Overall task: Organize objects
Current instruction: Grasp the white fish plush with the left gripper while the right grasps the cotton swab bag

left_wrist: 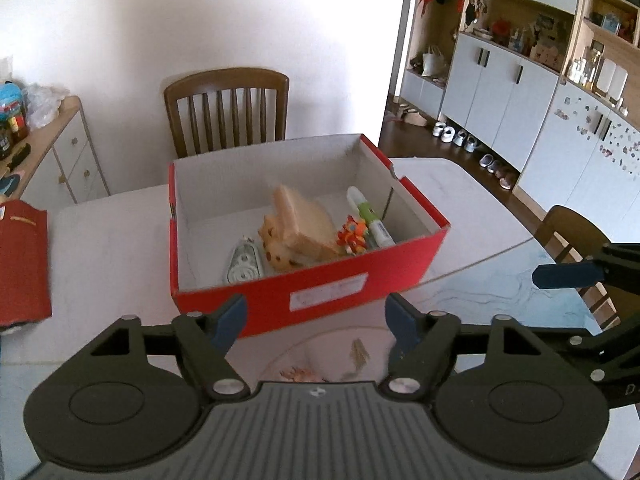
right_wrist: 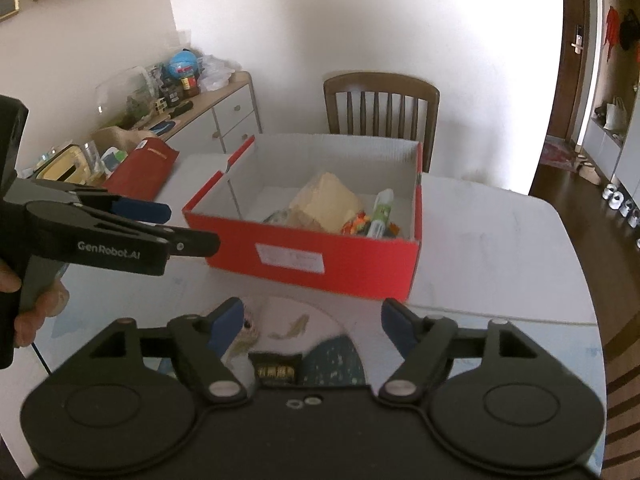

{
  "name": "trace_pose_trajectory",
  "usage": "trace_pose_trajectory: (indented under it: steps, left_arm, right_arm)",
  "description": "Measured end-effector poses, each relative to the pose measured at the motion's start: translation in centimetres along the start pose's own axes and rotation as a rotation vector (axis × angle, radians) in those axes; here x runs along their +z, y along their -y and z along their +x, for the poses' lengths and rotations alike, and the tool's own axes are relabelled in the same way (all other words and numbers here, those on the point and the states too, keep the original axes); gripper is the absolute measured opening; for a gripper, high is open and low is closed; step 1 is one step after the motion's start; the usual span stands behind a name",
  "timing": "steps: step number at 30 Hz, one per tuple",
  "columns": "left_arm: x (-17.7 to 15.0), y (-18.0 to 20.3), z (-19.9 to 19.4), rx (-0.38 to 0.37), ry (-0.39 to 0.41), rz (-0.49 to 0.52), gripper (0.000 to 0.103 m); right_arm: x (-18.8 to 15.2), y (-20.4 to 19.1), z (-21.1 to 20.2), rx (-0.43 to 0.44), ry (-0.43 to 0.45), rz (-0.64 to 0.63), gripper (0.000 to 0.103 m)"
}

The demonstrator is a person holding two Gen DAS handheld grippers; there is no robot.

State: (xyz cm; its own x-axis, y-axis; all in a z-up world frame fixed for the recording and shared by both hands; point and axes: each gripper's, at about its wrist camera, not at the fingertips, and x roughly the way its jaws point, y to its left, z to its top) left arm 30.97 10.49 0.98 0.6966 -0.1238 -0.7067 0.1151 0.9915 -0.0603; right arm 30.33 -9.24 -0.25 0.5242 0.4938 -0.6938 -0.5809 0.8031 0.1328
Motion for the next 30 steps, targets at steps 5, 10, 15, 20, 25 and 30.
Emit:
trace_pose_trajectory:
  steps: [5, 10, 15, 20, 25, 30]
  left_arm:
    - [-2.3, 0.7, -0.8, -0.013, 0.004, -0.002, 0.077]
    - [-4.7, 1.2, -0.8, -0.022, -0.025, -0.008, 0.078]
    - [-6.8, 1.1, -0.5, -0.029, -0.049, -0.033, 0.082]
    - [-8.5, 0.9, 0.0, -0.025, -0.058, -0.056, 0.102]
    - [-9.7, 0.4, 1.2, -0.028, -0.083, -0.088, 0.102]
    - [-10.4, -0.1, 2.2, -0.009, -0.086, -0.092, 0.102]
  right_arm:
    - [-2.4, -0.5, -0.9, 0.003, -0.005, -0.012, 0.086]
    - [-4.7, -0.9, -1.1, 0.006, -0.025, -0.019, 0.091]
    - [-7.0, -1.2, -1.0, 0.006, -0.044, -0.006, 0.091]
    - [-9.1, -2.2, -0.1, 0.027, -0.088, -0.023, 0.091]
    - [-11.3, -3.7, 1.1, 0.047, -0.139, -0.065, 0.092]
    - [-12.7, -4.9, 2.3, 0.052, -0.183, -0.086, 0.092]
